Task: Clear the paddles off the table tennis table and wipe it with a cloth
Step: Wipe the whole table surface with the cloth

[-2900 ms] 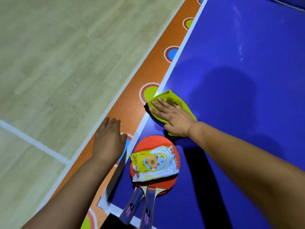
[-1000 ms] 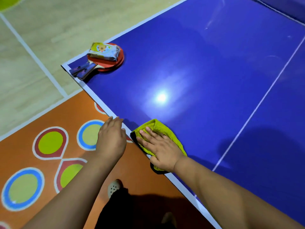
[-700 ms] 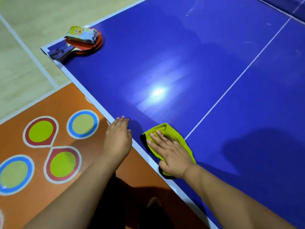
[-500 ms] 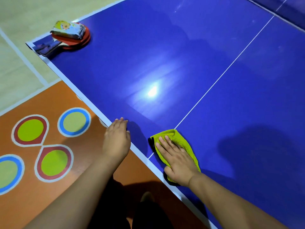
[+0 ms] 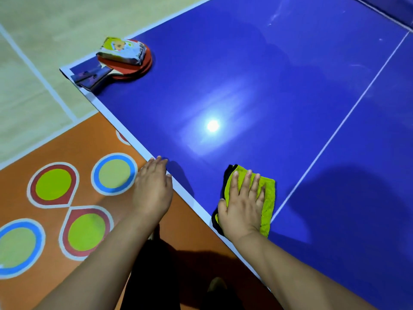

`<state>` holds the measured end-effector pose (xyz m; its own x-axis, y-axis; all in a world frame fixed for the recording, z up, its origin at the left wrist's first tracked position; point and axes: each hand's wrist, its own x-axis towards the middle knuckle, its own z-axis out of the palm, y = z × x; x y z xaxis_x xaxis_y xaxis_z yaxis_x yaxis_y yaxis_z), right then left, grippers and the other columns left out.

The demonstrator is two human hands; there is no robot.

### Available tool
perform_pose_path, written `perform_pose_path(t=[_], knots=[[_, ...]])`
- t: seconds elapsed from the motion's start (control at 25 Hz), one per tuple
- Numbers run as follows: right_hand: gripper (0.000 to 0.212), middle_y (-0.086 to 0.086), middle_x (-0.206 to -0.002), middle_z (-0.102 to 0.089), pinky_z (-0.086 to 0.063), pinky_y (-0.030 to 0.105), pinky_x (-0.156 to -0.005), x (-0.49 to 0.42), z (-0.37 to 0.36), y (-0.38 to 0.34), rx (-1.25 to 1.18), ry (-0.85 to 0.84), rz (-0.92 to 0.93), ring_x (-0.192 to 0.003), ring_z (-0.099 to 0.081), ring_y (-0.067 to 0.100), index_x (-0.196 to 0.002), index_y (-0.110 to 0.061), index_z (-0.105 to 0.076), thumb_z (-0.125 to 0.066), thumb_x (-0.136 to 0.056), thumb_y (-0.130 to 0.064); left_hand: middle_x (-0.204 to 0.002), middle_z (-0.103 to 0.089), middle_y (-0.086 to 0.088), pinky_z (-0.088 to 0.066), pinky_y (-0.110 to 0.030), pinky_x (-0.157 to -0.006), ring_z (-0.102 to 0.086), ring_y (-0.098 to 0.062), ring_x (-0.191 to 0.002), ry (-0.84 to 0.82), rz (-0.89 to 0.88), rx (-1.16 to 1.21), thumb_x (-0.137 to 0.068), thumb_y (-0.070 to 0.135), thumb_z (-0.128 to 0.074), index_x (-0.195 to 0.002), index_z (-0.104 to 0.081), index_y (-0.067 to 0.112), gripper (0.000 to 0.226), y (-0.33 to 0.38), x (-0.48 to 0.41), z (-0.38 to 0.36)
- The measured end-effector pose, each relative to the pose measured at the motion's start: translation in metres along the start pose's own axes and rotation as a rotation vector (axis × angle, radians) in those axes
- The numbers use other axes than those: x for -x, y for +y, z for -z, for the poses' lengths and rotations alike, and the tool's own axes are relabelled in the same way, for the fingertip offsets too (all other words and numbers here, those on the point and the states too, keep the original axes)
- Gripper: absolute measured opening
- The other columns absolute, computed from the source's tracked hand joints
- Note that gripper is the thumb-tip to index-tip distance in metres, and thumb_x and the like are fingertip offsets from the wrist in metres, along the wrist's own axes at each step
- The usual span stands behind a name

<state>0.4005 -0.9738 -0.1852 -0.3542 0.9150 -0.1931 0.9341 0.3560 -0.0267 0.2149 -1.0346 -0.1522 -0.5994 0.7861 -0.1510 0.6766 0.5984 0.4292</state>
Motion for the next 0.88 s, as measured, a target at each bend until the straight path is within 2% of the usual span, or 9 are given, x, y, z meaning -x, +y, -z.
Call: perform_pose_path(t=[0.16, 0.24, 0.52, 0.64, 0.76, 0.88], knots=[[0.074, 0.024, -0.158, 0.005, 0.008, 0.054, -0.113, -0.053, 0.009, -0.078, -0.057, -0.036, -0.076, -0.144, 0.013, 0.043, -0.153, -0.023, -0.001, -0.029, -0.087, -0.041, -0.148, -0.035, -0.004, -0.02, -0.038, -0.113, -0.025, -0.023, -0.139, -0.01, 0.01, 0.019, -0.098, 0.018, -0.038, -0.139, -0.04, 0.013, 0.042, -0.047, -0.058, 0.028], [0.074, 0.022, -0.157, 0.014, 0.009, 0.054, -0.114, -0.083, 0.017, -0.121, -0.089, -0.024, -0.096, -0.142, 0.021, 0.041, -0.152, -0.026, 0.007, -0.035, -0.093, -0.04, -0.148, -0.036, -0.004, -0.021, -0.038, -0.113, -0.026, -0.023, -0.139, -0.013, 0.001, 0.005, -0.098, 0.018, -0.039, -0.139, -0.041, 0.014, 0.041, -0.069, -0.086, 0.042], [0.073, 0.022, -0.157, 0.014, 0.004, 0.053, -0.115, -0.169, 0.033, -0.246, -0.159, -0.013, -0.119, -0.143, 0.02, 0.04, -0.153, -0.024, 0.005, -0.035, -0.094, -0.042, -0.143, -0.043, -0.004, -0.028, -0.034, -0.107, -0.036, -0.022, -0.131, -0.004, -0.07, 0.053, -0.096, 0.015, -0.041, -0.135, -0.047, 0.013, 0.039, -0.119, -0.169, 0.08], [0.075, 0.021, -0.157, 0.014, 0.005, 0.053, -0.115, -0.198, 0.036, -0.288, -0.211, -0.016, -0.074, -0.143, 0.02, 0.039, -0.153, -0.024, 0.004, -0.038, -0.093, -0.042, -0.14, -0.047, -0.005, -0.032, -0.035, -0.104, -0.04, -0.022, -0.128, 0.008, -0.07, 0.068, -0.095, 0.014, -0.041, -0.133, -0.048, 0.013, 0.039, -0.129, -0.189, 0.087], [0.076, 0.018, -0.158, 0.015, 0.01, 0.051, -0.114, -0.216, 0.036, -0.296, -0.196, -0.017, 0.023, -0.144, 0.021, 0.035, -0.153, -0.026, 0.002, -0.041, -0.091, -0.041, -0.135, -0.052, -0.007, -0.035, -0.037, -0.1, -0.043, -0.026, -0.125, 0.017, -0.068, 0.064, -0.095, 0.013, -0.043, -0.131, -0.05, 0.011, 0.037, -0.127, -0.201, 0.089], [0.072, 0.011, -0.16, 0.012, 0.012, 0.047, -0.117, -0.212, 0.035, -0.274, -0.175, -0.004, 0.123, -0.146, 0.018, 0.028, -0.153, -0.032, -0.002, -0.04, -0.092, -0.039, -0.133, -0.053, -0.01, -0.036, -0.038, -0.099, -0.044, -0.027, -0.124, -0.012, -0.102, 0.061, -0.095, 0.013, -0.043, -0.131, -0.05, 0.009, 0.037, -0.115, -0.205, 0.086]])
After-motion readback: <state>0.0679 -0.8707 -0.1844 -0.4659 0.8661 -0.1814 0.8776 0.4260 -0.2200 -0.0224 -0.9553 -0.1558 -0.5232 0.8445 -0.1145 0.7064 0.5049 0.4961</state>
